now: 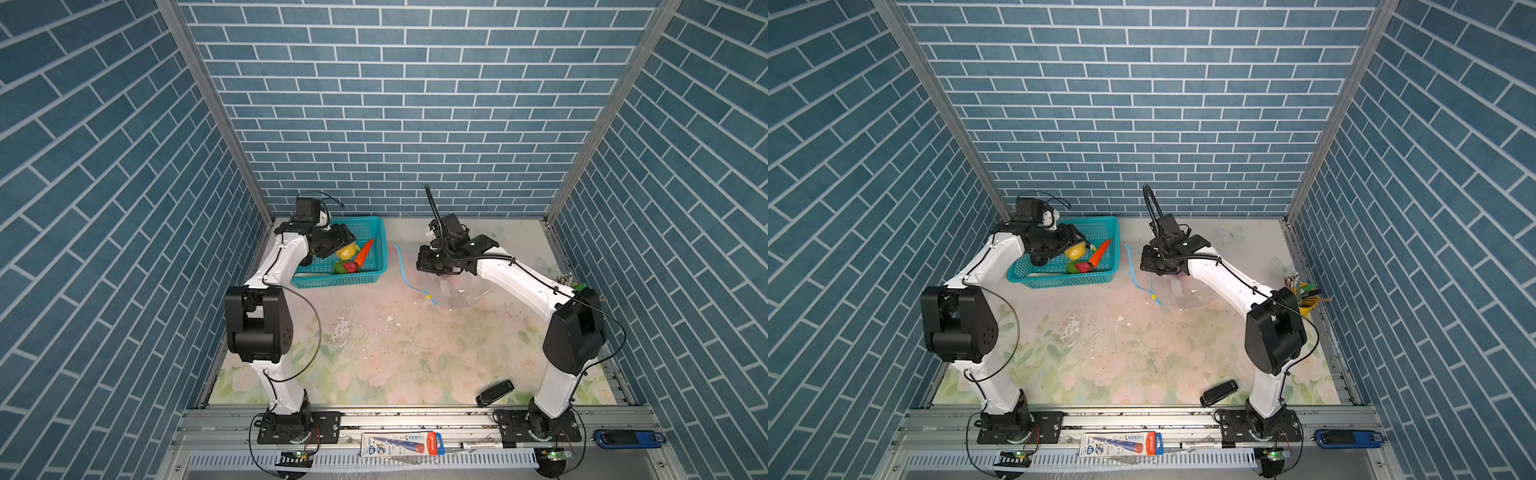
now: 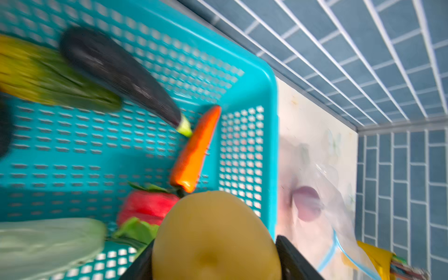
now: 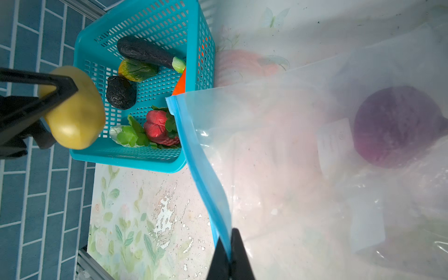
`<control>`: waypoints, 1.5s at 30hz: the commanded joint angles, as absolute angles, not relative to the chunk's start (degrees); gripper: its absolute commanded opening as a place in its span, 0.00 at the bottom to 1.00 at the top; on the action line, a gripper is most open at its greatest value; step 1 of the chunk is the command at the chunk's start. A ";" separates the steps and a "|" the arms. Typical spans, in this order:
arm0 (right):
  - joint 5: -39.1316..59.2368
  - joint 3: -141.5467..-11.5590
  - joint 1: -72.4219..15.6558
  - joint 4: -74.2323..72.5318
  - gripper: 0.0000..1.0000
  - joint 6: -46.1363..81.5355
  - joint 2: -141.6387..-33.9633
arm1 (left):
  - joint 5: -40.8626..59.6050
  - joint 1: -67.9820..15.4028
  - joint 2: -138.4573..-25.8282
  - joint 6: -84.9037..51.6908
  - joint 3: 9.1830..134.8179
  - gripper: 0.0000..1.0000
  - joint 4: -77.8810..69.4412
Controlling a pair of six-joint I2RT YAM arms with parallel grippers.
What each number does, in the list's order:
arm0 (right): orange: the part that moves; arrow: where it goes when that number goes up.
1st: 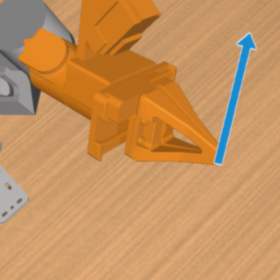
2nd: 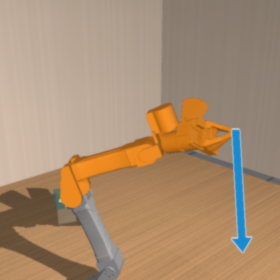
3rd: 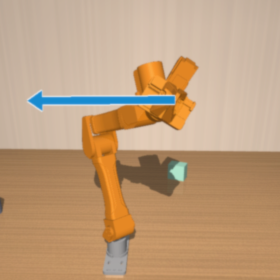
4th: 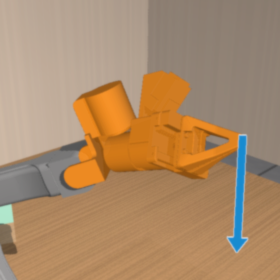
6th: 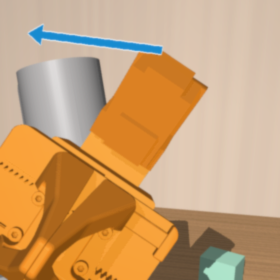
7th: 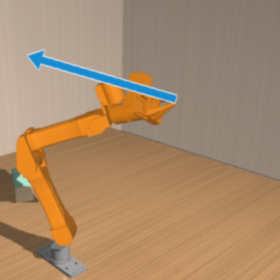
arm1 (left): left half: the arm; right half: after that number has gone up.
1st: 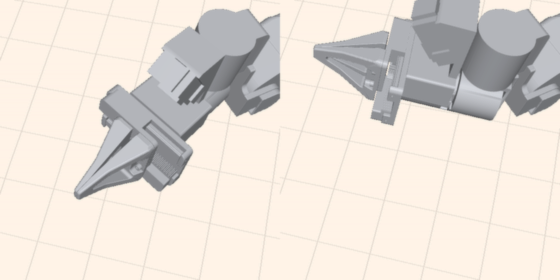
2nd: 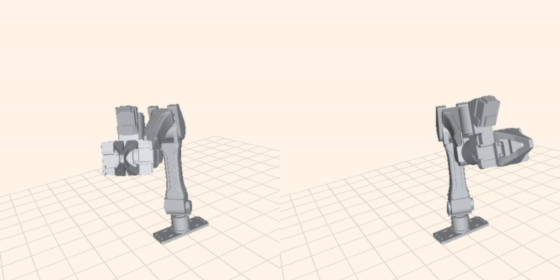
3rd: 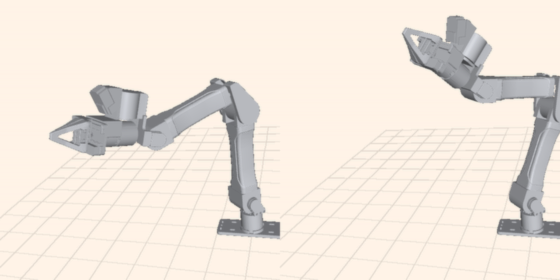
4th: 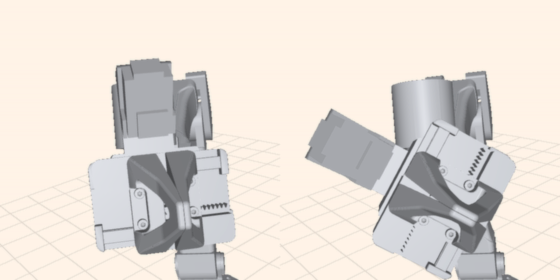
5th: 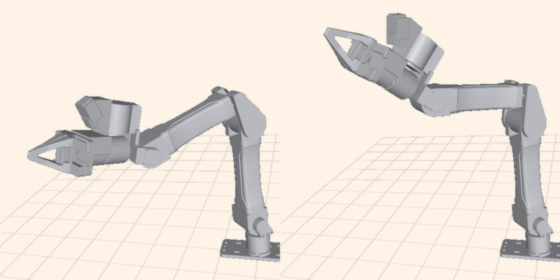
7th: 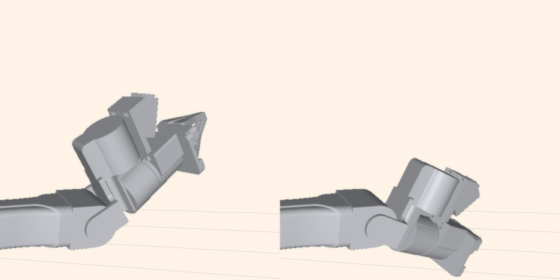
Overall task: Place the food in the zip-top bag and seal the zipper
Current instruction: 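Carry the potato with the left gripper toward the bag mouth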
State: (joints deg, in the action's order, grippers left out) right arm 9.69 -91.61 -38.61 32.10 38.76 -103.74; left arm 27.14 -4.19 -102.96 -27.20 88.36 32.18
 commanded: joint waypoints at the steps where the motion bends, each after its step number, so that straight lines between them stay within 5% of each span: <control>1: 8.89 -95.10 -38.65 33.07 0.00 40.26 -104.23 | 30.26 -6.84 -98.78 -27.56 84.93 0.37 27.27; 18: 8.77 -96.33 -38.52 33.22 0.00 41.27 -105.29 | 30.15 -17.39 -87.71 -35.82 65.09 0.34 1.96; 28: 9.40 -95.39 -37.97 31.08 0.00 43.64 -103.92 | 24.04 -25.87 -87.88 -41.03 60.08 0.34 -10.20; 45: 9.39 -94.64 -37.35 29.13 0.00 45.69 -101.75 | 24.18 -28.51 -91.40 -44.12 60.38 0.36 -15.72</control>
State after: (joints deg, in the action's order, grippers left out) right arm 9.67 -93.27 -37.58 30.50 43.72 -104.14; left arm 24.25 -27.99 -90.67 -43.75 60.16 -13.85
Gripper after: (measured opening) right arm 0.044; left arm 0.715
